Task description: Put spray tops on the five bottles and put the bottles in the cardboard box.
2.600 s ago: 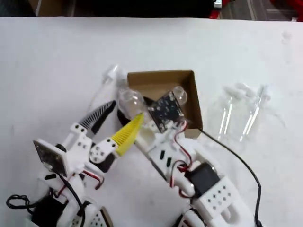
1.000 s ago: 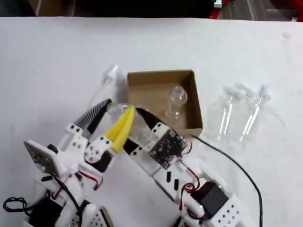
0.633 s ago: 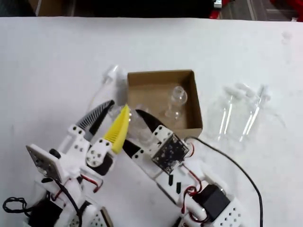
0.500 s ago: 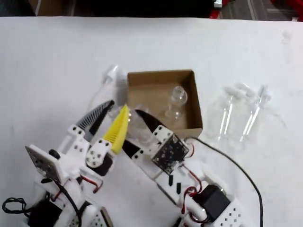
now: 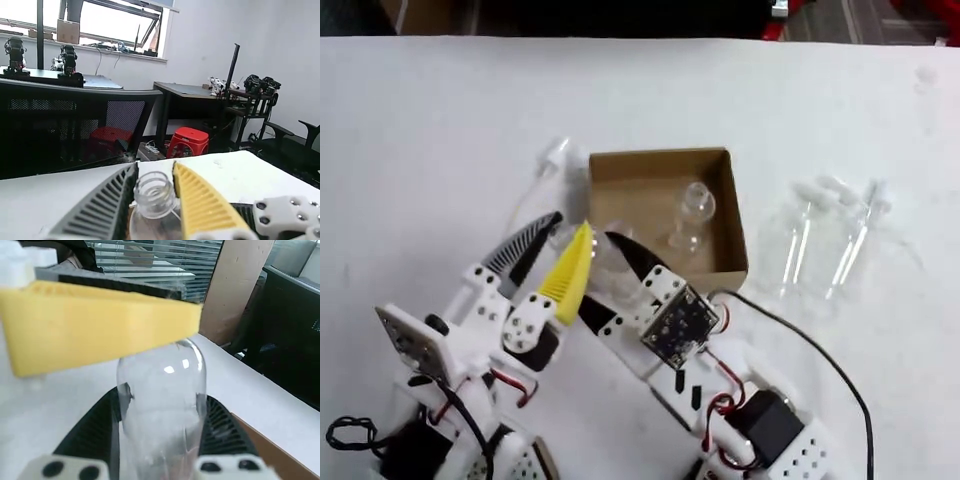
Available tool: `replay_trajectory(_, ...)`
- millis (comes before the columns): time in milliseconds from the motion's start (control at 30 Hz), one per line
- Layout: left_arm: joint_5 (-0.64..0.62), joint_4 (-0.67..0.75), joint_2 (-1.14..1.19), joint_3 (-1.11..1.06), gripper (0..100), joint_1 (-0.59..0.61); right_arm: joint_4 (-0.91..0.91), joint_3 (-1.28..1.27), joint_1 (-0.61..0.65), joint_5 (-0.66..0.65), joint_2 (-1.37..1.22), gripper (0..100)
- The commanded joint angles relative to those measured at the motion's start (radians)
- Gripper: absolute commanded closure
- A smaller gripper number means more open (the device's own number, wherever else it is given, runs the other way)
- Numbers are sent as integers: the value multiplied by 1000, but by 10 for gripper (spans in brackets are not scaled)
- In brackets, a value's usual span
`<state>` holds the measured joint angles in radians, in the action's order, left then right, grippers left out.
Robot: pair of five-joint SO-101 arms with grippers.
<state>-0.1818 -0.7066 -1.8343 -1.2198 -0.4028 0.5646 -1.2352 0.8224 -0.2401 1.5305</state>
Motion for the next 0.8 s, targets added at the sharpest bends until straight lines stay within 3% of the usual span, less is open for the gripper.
replay_trajectory(0,18,-3,7,34,978,-5,-33,8,7,-14,18,967)
replay_trajectory(400,21,-2,7,32,979,2,-33,9,7,-14,18,864)
replay_trajectory(600,80,40,7,31,979,35,-22,11,12,-12,18,748)
replay_trajectory(767,91,57,7,29,979,58,-2,12,12,-15,18,734)
